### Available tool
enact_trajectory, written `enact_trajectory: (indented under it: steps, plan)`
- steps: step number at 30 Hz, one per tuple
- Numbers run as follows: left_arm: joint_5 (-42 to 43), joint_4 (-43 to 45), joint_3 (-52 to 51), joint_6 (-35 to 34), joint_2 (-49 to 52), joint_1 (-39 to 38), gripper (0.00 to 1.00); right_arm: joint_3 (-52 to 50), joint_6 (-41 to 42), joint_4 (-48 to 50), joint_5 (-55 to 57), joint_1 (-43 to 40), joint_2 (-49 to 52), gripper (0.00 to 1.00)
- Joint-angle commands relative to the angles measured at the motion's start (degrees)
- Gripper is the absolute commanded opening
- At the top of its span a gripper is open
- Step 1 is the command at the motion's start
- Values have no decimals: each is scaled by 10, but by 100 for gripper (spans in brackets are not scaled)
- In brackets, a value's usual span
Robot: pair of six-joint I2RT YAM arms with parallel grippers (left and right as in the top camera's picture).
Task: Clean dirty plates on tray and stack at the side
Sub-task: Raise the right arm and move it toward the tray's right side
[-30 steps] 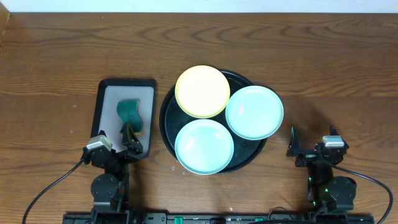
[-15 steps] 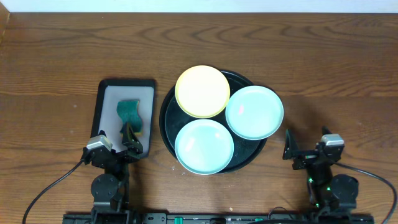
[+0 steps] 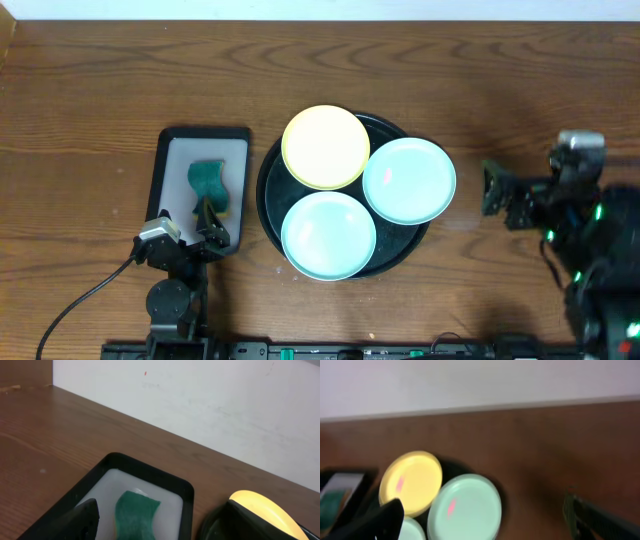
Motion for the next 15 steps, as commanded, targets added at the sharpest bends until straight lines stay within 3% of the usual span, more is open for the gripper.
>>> enact_trajectory:
  steps: [1, 8, 11, 15]
  plan:
    - [-5, -22, -11, 3, -3, -1, 79, 99, -7, -75, -21, 5, 77, 99]
    - [-5, -22, -11, 3, -3, -1, 79, 152, 5, -122, -122, 5, 149, 99]
    - [-5, -22, -11, 3, -3, -1, 79, 152, 9, -160, -145, 5, 160, 79]
    - [-5, -22, -11, 3, -3, -1, 79, 152, 9, -209, -102, 5, 169, 73]
